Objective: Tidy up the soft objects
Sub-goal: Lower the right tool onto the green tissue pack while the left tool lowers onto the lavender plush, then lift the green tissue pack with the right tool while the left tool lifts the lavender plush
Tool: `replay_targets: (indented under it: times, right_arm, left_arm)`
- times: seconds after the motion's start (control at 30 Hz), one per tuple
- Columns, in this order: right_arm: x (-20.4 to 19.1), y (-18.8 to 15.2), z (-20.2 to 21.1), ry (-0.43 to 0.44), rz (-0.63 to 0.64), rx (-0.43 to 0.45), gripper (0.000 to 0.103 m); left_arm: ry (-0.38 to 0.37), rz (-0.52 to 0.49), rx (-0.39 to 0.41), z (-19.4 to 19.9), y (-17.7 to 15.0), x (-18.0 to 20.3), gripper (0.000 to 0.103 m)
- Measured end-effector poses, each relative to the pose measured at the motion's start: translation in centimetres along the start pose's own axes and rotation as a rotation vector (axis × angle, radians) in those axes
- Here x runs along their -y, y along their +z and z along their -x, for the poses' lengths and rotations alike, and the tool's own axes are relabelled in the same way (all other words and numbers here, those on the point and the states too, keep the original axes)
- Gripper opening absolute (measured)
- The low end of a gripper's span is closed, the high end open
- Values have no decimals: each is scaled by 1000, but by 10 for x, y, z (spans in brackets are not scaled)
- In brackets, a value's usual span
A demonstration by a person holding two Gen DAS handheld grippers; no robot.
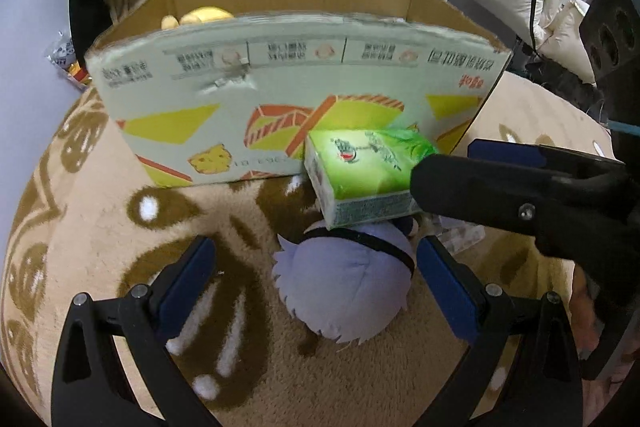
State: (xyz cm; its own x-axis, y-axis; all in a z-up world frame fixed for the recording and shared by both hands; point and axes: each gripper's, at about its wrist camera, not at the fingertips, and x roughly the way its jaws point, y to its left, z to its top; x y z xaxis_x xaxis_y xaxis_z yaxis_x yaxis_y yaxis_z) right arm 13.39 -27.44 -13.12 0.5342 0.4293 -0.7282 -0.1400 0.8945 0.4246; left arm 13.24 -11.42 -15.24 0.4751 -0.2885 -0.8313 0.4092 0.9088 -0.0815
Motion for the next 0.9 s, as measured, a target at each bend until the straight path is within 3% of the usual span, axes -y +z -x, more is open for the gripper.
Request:
replay_targets:
  times: [0.33,0.43,0.63,0.73,0.83,0.9]
  right_arm:
    - [3,-5,-25,24,-20,-47,103]
    - [0,-5,-29,34,-24,-51,103]
    - [-8,-5,-37,45,-29,-41,103]
    - [-10,-6,-44,14,-37,-44,89]
    - [-8,-8,-45,3,-54,-44,87]
    - [-6,-8,-42,6,-53,-42,87]
  left_arm:
    - [-73,37,-29,-16,-7,-8,99]
    - [-134,96,-49,-20,-8,-16,94]
    - [-154,87,-52,-20,-10,-14,87]
    - [-170,98,-49,-19,-11,-15,81]
    - [-218,109,-48,-16,-11,-17,63]
    - [-226,112,-55,-15,-12,-17,59]
